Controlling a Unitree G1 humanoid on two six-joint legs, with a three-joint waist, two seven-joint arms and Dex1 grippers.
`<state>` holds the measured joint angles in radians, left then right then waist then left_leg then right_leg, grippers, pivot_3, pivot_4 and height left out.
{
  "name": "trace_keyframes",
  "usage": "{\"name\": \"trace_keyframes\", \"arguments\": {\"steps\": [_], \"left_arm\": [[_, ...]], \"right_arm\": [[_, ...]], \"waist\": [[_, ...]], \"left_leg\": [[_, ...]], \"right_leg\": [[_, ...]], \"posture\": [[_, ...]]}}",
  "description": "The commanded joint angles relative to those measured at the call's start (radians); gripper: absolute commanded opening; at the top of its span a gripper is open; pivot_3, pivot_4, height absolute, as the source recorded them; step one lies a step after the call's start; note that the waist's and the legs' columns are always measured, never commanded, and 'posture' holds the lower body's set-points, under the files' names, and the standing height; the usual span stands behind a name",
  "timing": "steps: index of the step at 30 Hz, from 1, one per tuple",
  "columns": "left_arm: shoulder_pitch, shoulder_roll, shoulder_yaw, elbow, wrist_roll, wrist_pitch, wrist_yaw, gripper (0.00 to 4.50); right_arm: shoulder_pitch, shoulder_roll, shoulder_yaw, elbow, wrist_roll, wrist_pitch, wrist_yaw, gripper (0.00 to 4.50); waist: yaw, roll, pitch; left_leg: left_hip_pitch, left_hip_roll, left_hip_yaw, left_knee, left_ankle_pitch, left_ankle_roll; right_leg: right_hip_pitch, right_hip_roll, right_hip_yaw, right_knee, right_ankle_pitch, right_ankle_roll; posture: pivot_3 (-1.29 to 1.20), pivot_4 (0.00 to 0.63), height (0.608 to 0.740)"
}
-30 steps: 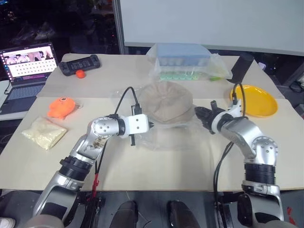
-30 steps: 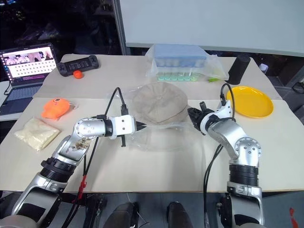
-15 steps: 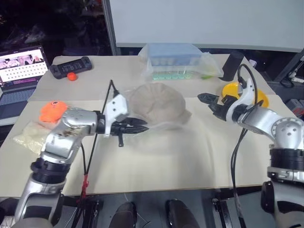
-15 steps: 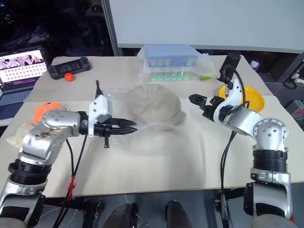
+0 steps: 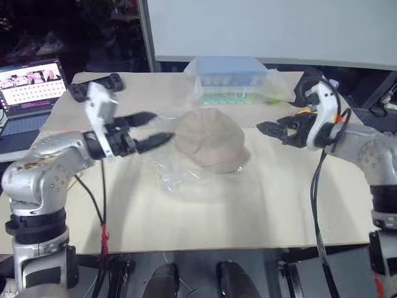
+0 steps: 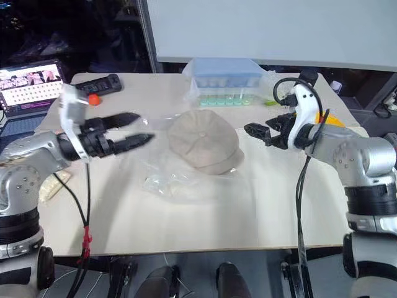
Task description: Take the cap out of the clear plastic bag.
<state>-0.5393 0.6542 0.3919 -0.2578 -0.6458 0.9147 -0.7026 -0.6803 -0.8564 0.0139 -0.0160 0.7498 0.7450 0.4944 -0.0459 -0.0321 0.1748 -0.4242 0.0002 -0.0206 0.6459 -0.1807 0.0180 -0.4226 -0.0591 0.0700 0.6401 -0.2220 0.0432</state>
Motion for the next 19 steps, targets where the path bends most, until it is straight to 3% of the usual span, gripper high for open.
{"name": "trace_keyframes", "arguments": {"steps": [1,5,11,17,19], "left_arm": [[0.147,-0.068,0.08,-0.082,0.116,-0.115,0.2,4.48],[0.348,-0.199,0.074,-0.198,0.223,-0.233,0.36,4.48],[0.551,-0.325,-0.014,-0.207,0.339,-0.431,0.427,4.48],[0.617,-0.427,-0.088,-0.131,0.447,-0.588,0.516,4.48],[0.619,-0.433,-0.087,-0.112,0.419,-0.586,0.497,4.48]], "right_arm": [[0.094,0.011,-0.004,-0.041,-0.168,-0.169,0.02,4.5],[0.247,0.145,-0.052,0.002,-0.274,-0.328,-0.066,4.5],[0.351,0.299,-0.074,0.073,-0.401,-0.489,-0.143,4.5],[0.357,0.378,-0.044,0.217,-0.521,-0.596,-0.162,4.5],[0.339,0.399,-0.056,0.266,-0.536,-0.617,-0.172,4.5]], "waist": [[0.002,0.0,0.0],[0.01,-0.004,-0.002],[0.022,-0.002,-0.006],[0.027,-0.002,-0.006],[0.028,-0.002,-0.006]], "left_leg": [[0.0,0.0,0.0,0.0,0.0,0.0],[-0.001,0.001,-0.001,0.0,0.0,-0.001],[0.002,0.001,-0.001,0.0,0.0,-0.003],[0.005,0.003,0.003,-0.001,0.0,-0.003],[0.005,0.001,0.004,0.0,0.0,-0.003]], "right_leg": [[0.0,-0.001,0.0,0.0,0.0,0.0],[0.0,-0.002,0.0,0.0,0.001,-0.001],[0.001,-0.002,0.001,0.001,0.002,-0.003],[0.003,0.0,0.002,0.001,0.002,-0.003],[0.003,0.001,0.002,0.001,0.002,-0.004]], "posture": [[0.0,0.15,0.74],[0.0,0.15,0.74],[0.0,0.15,0.74],[0.0,0.15,0.74],[0.0,0.15,0.74]]}}
